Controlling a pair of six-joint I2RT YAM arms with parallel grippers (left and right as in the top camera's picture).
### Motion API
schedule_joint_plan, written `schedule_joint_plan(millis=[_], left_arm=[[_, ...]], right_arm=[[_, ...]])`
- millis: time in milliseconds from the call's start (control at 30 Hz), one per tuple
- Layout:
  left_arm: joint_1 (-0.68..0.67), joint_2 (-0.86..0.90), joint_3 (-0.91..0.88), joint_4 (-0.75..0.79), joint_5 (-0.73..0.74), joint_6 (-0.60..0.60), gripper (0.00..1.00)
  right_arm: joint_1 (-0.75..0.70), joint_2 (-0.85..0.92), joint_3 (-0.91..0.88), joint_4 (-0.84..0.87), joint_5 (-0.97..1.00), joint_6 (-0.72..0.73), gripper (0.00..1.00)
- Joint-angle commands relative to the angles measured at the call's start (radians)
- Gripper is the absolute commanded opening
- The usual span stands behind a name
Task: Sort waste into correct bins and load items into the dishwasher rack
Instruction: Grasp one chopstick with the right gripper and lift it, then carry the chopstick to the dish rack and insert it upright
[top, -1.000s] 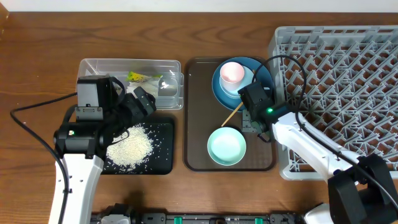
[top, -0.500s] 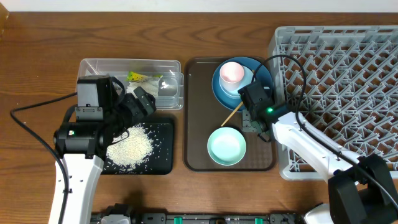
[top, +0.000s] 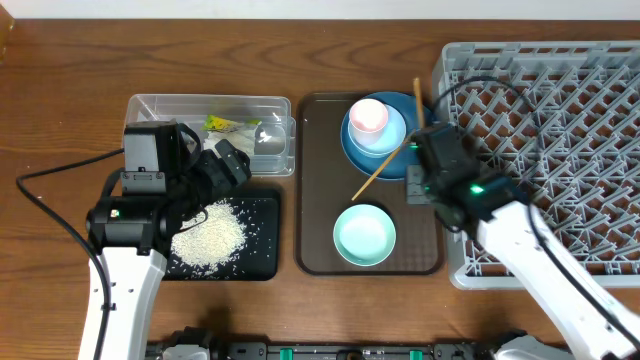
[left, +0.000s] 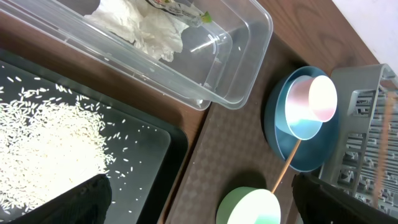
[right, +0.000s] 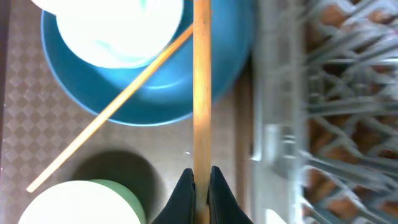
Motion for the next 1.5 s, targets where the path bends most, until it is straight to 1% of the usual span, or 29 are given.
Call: schedule_joint_plan(millis=[0,167,333,467,567,1067,1100,1167,1233,1400,1467], left_arm=[[0.005,0.001,0.008,0.001,-0.006,0.014,0.95],[0.005,0.001,0.008,0.001,-0.006,0.014,0.95],[0.005,0.001,0.008,0.001,-0.006,0.014,0.96],[0.005,0.001,0.008,0.001,-0.006,0.014,0.95],[0.005,0.001,0.008,0.001,-0.006,0.014,0.96],[0.005,0.001,0.008,0.001,-0.006,0.014,0.96],[0.005,0.001,0.008,0.001,-0.006,0.014,0.96],[0.005,0.001,0.008,0.001,-0.006,0.014,0.96],[0.005,0.001,0.008,0.001,-0.006,0.014,0.96],[0.005,0.001,0.008,0.001,-0.006,0.014,0.96],[0.005,0.001,0.008,0.001,-0.006,0.014,0.96]], right_arm=[[-0.060,-0.063,0.021,-0.031,0.014,-0.083,0.01],[-0.155,-0.099,0.021,-0.103,0.013,-0.147,0.01],[-0.212,-0.091,0.017,-0.122,0.005,-0.177,0.01],[-0.219,-0.082,0.016,-0.121,0.006,-0.196,0.01],[-0.219,-0.073,0.016,-0.117,0.006,-0.240,0.01],[-0.221,0.071,0.016,-0.091,0.016,-0.255,0.02],[-0.226,0.072,0.016,-0.091,0.023,-0.255,0.10],[-0.230,0.071,0.016,-0.092,0.033,-0.255,0.19],[-0.230,0.071,0.016,-0.093,0.041,-0.255,0.24],[-0.231,0.071,0.016,-0.098,0.039,-0.254,0.26],[-0.231,0.071,0.016,-0.098,0.035,-0.254,0.29]])
